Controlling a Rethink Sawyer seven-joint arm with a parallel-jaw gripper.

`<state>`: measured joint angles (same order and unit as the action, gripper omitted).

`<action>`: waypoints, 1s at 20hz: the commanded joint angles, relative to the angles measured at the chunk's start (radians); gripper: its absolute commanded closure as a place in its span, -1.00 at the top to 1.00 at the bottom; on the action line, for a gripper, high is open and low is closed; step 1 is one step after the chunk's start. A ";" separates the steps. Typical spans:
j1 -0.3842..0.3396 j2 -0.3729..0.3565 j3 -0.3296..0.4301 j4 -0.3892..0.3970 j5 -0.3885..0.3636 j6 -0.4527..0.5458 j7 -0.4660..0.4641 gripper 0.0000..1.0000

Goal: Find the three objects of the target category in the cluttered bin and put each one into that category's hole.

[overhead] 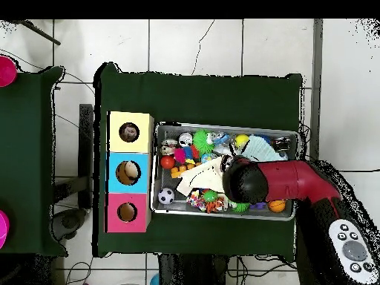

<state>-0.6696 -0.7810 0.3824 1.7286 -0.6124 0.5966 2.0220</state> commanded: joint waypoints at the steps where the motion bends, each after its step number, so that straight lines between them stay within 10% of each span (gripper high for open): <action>1: 0.068 -0.118 0.088 0.018 0.105 0.148 -0.065 -1.00; 20: 0.118 -0.201 0.049 0.015 0.232 0.273 -0.085 -1.00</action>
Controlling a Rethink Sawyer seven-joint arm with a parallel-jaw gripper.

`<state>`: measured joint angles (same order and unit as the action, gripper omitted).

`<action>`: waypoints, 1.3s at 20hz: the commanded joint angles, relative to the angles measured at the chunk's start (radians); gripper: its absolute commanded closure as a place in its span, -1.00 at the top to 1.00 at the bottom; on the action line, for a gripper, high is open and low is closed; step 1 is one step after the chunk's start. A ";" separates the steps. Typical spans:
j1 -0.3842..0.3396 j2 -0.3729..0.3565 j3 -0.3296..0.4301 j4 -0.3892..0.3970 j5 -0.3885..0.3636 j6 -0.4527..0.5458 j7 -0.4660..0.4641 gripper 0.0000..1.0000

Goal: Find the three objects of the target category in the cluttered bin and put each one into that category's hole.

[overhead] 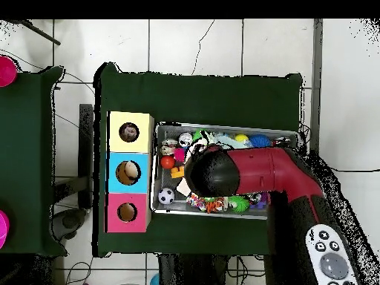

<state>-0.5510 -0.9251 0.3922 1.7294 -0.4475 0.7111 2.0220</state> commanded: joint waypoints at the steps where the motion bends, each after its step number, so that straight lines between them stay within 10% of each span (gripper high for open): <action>1: 0.003 -0.076 0.040 0.025 0.081 0.166 -0.082 -1.00; 26: 0.030 -0.304 0.042 -0.011 0.259 0.460 -0.128 -1.00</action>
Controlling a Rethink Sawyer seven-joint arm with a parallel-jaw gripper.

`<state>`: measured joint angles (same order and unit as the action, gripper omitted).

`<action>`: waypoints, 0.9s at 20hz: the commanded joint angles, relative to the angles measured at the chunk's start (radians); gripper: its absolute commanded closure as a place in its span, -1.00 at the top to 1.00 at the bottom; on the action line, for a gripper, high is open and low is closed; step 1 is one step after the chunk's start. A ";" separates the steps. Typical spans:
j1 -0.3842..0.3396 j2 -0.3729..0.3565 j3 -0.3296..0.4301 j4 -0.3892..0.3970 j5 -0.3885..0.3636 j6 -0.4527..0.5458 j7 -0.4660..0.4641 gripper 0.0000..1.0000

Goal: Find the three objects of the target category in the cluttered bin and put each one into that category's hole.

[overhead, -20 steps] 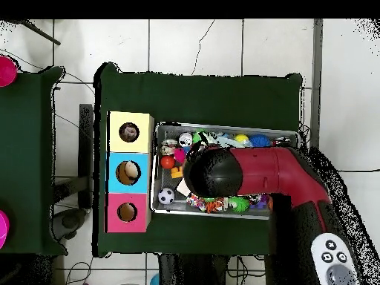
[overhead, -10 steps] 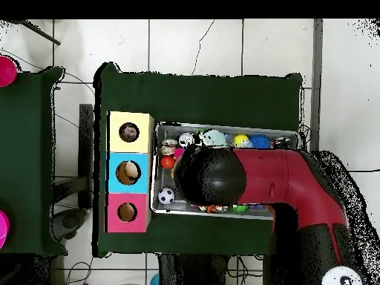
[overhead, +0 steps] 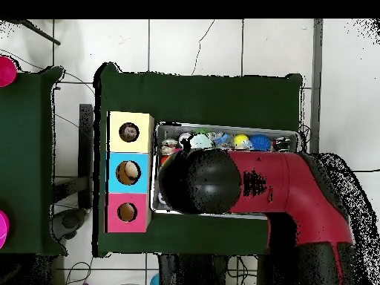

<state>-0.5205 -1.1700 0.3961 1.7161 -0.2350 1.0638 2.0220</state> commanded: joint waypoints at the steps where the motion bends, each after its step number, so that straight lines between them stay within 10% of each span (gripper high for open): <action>1: 0.002 -0.064 0.036 0.004 0.049 0.109 -0.125 -1.00; 18: 0.026 -0.003 0.026 0.063 0.020 -0.047 -0.066 -1.00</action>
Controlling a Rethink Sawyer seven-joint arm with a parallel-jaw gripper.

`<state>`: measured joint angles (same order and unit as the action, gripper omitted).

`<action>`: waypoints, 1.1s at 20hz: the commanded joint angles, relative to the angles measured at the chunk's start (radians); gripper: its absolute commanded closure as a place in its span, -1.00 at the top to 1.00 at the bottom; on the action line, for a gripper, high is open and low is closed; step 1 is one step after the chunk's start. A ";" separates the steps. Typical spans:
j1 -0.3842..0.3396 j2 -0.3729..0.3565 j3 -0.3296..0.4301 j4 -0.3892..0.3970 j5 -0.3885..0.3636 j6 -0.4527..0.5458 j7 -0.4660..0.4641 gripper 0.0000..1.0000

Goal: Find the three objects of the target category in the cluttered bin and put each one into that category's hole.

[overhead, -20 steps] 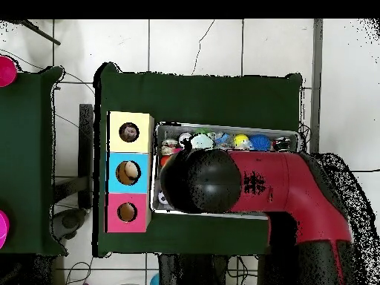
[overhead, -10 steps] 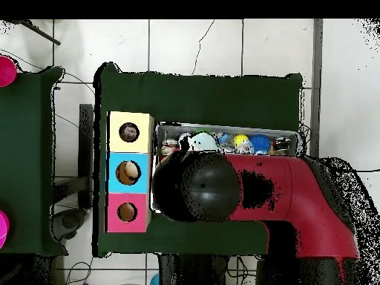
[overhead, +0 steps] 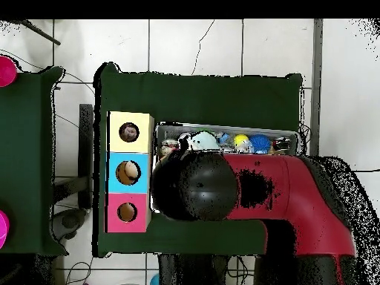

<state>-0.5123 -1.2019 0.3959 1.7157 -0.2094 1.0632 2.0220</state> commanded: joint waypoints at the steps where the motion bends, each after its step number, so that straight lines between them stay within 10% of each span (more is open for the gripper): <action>1: 0.021 0.036 0.027 0.057 -0.011 -0.048 -0.063 -1.00; 22: 0.068 0.048 -0.007 0.099 -0.026 -0.118 -0.019 -1.00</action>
<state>-0.4476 -1.1732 0.3961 1.7194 -0.2129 1.0275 2.0220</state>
